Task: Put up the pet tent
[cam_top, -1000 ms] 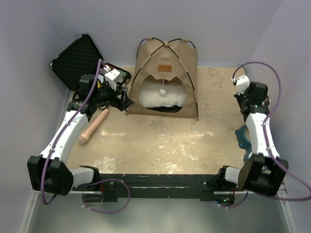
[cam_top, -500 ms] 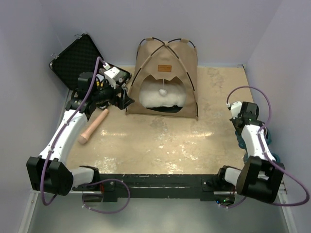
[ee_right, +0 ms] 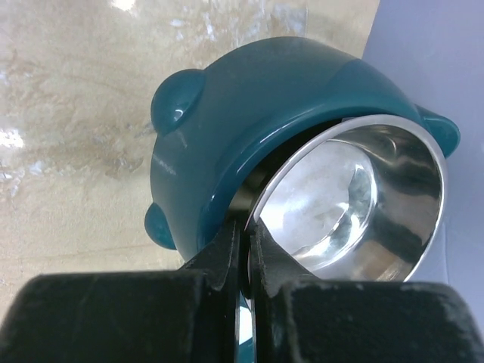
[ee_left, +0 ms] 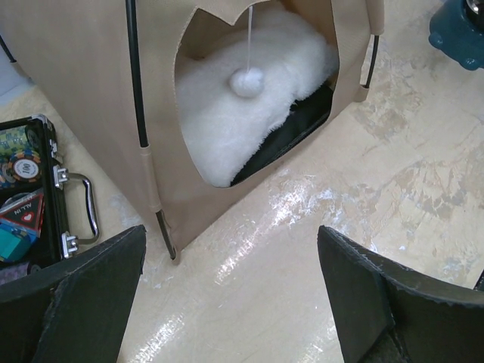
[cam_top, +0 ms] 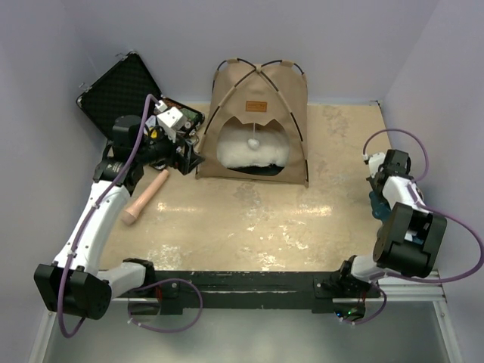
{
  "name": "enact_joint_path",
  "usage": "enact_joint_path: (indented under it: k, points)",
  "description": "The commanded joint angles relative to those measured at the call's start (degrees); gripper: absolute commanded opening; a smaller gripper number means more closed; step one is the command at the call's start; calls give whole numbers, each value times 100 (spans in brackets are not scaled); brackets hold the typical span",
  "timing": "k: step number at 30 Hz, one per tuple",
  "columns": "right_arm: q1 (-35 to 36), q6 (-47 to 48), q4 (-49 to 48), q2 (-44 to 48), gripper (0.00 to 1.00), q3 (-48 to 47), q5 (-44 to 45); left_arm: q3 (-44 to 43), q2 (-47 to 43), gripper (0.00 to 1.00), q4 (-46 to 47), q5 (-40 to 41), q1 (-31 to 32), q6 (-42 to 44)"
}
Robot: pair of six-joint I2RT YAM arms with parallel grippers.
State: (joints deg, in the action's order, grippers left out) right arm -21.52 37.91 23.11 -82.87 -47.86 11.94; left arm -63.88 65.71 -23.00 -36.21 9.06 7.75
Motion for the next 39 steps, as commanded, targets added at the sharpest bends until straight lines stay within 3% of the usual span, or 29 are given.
enact_joint_path:
  k: [1, 7, 8, 11, 13, 24, 30, 33, 39]
  points:
    - [235, 260, 298, -510, 0, -171, -1018, 7, -67, 100, 6, 61, -36, 52]
    - [420, 226, 738, -564, 0, -444, -1607, -90, 29, 100, 24, 87, -36, -45]
    - [412, 208, 765, -520, 4, -461, -1590, -107, 55, 100, 33, 87, -36, -54]
    - [420, 173, 949, -336, 31, -549, -1555, -134, 82, 100, 77, 87, -36, -133]
    - [412, 147, 1011, -55, 42, -593, -1467, -151, 117, 100, 112, 79, -36, -194]
    - [420, 6, 1906, 561, 43, -1252, -1598, -318, 275, 100, 130, 52, -36, -388]
    - [578, -3, 2478, 763, 56, -1639, -2327, -502, 337, 100, -63, 43, -36, -371]
    - [894, -205, 2523, 860, 65, -1990, -2705, -835, 547, 100, -536, 114, -36, -248]
    - [1781, -1004, 1759, 817, 73, -2552, -3224, -1846, 1258, 100, -1969, 324, -45, 173]
